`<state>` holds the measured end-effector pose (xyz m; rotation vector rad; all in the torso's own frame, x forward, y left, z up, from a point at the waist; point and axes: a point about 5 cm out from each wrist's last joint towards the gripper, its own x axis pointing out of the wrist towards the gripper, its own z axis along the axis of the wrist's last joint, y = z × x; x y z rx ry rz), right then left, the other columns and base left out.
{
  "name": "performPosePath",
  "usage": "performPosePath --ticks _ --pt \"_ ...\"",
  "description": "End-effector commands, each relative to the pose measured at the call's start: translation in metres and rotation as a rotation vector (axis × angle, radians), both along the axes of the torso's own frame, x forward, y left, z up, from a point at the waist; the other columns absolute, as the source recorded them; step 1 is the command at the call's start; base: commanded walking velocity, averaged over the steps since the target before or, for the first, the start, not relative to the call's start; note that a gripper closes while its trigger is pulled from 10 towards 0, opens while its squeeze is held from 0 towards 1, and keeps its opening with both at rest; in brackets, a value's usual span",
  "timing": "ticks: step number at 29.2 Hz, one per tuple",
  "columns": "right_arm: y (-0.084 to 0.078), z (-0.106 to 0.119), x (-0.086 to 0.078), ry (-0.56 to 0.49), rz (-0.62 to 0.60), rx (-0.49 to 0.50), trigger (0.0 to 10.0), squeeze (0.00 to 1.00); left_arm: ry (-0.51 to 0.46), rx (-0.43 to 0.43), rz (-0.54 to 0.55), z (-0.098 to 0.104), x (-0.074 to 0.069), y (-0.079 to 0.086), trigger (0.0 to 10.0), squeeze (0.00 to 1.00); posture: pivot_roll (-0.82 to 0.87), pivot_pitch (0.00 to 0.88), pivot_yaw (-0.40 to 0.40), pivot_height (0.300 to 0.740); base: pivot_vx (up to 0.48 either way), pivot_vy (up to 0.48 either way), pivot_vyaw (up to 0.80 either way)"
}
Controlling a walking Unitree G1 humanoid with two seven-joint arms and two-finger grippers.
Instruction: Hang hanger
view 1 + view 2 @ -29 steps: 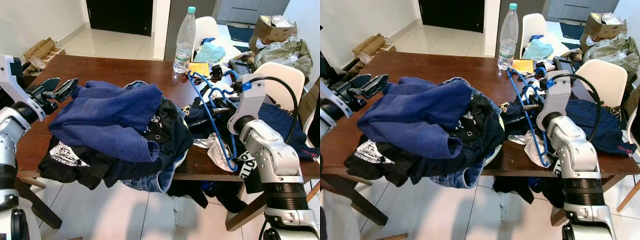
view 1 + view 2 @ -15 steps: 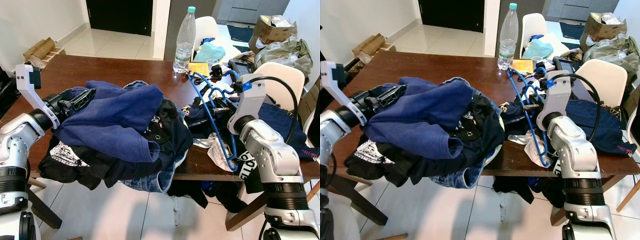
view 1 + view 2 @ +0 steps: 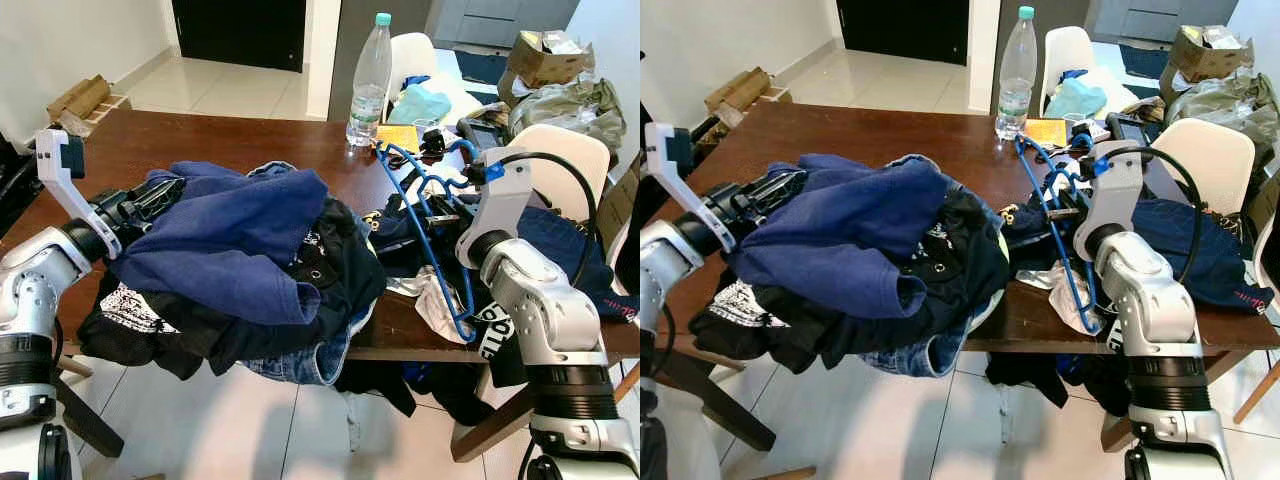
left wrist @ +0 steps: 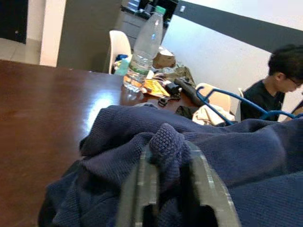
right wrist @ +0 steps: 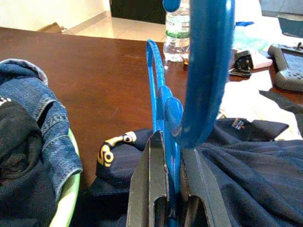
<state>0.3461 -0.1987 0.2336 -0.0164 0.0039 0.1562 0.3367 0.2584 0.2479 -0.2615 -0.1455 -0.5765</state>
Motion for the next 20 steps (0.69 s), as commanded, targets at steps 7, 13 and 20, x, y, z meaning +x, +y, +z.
performPosePath --ticks 7,13,20 --pt "-0.002 0.007 0.0 -0.02 -0.006 -0.004 10.0 0.0 -0.029 0.044 -0.04 0.008 -0.005 -0.006 0.2 0.0 0.06 0.091 -0.061 0.74 0.0 0.0 0.0" --pt "-0.001 0.007 0.0 -0.02 -0.006 -0.003 10.0 0.0 -0.171 0.104 0.065 0.051 -0.006 0.001 6.8 0.0 0.07 0.09 -0.062 0.74 0.0 0.0 0.0" --pt "0.001 0.007 0.001 -0.021 -0.002 0.002 10.0 0.0 -0.369 0.096 0.504 0.119 -0.006 0.045 10.0 0.0 0.08 0.083 -0.058 0.74 0.0 0.0 0.0"
